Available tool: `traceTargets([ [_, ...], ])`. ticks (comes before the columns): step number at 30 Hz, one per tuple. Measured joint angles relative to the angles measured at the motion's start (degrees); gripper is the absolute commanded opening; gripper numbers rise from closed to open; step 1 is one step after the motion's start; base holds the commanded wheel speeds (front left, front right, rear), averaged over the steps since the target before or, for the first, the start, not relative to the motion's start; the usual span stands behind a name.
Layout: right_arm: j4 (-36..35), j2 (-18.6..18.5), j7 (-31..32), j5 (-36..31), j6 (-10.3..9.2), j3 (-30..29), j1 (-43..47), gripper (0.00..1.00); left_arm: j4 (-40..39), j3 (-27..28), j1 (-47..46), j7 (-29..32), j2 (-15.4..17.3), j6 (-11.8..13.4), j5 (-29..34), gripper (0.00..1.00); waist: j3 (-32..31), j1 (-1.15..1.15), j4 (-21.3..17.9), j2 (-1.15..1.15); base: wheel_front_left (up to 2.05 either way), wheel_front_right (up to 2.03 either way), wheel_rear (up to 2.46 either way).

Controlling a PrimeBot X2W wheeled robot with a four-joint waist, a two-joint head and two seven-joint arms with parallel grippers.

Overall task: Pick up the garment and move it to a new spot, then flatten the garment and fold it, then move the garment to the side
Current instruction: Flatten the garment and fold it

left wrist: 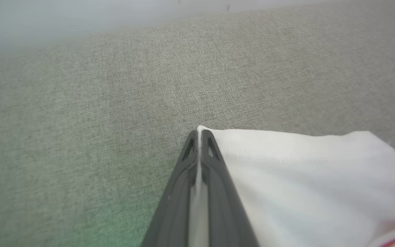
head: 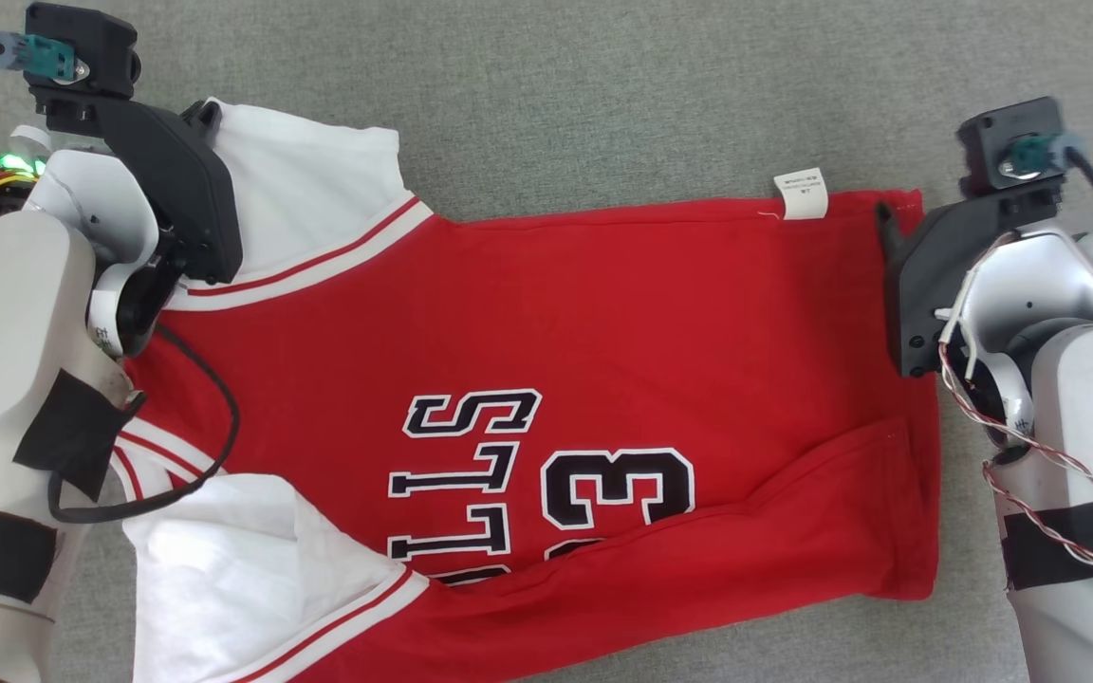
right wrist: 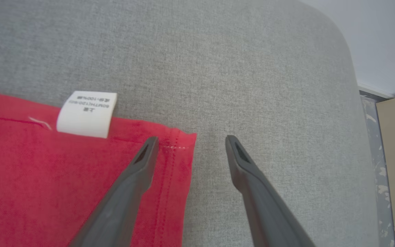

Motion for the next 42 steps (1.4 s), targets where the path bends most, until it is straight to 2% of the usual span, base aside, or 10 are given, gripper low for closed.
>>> traceTargets([
  [4,3.3,-0.5,0.5,1.5,0.0,0.6,-0.7,1.0,-1.4,0.0,0.3,-0.1,0.0,0.5,-0.1,0.0,0.3,0.0,0.3,0.0,0.0,0.0,0.0],
  [5,3.9,-0.7,0.5,1.9,0.0,0.9,-0.9,0.96,-1.7,0.0,0.4,-0.1,0.1,0.7,-0.1,0.0,0.4,0.0,0.4,0.0,0.0,0.0,0.0],
  [6,4.6,-0.8,0.5,2.7,0.0,1.0,-1.3,0.71,-2.0,-0.1,0.5,-0.1,0.1,0.8,-0.1,0.0,0.5,0.0,0.5,0.0,0.0,0.0,0.0],
  [9,6.2,-1.1,-0.2,4.3,0.0,1.7,-2.1,0.31,-2.6,0.0,0.6,-0.1,0.3,0.8,-0.8,0.0,0.8,-0.01,0.8,0.0,0.0,0.0,0.0],
  [11,7.0,-1.3,-0.7,4.7,0.0,2.2,-2.6,0.0,-2.9,0.0,0.7,-0.4,0.4,0.8,-1.0,0.0,1.0,-0.01,1.1,0.0,0.0,0.0,0.0],
  [15,7.7,-1.8,-2.2,4.9,0.0,2.4,-2.6,0.0,-3.9,0.1,1.3,-3.0,0.4,0.9,-1.0,0.0,0.8,0.0,1.6,0.0,0.0,0.0,0.0],
  [19,7.4,-1.8,-4.8,4.3,0.0,0.9,-1.7,0.0,-5.6,1.0,2.8,-9.2,-0.4,2.0,-0.9,0.0,-0.1,0.0,2.0,0.0,0.0,0.0,0.0],
  [30,4.3,-1.8,-13.4,5.4,0.0,-2.7,8.3,0.0,-13.3,3.2,16.7,-31.5,-4.7,6.4,0.1,0.0,-7.0,-0.01,4.5,0.0,0.0,0.0,0.0],
  [34,1.7,-2.7,-13.2,6.6,0.0,-2.8,13.2,0.0,-18.8,3.4,24.1,-34.0,-5.2,7.8,-0.7,0.0,-9.9,-0.02,5.7,0.0,0.0,0.0,0.0],
  [42,-2.9,-7.2,-9.0,8.3,0.0,0.5,20.6,0.0,-33.5,3.7,40.7,-34.4,-4.2,13.3,-1.8,0.0,-14.2,-0.02,8.2,-0.01,0.0,0.0,0.0],
])
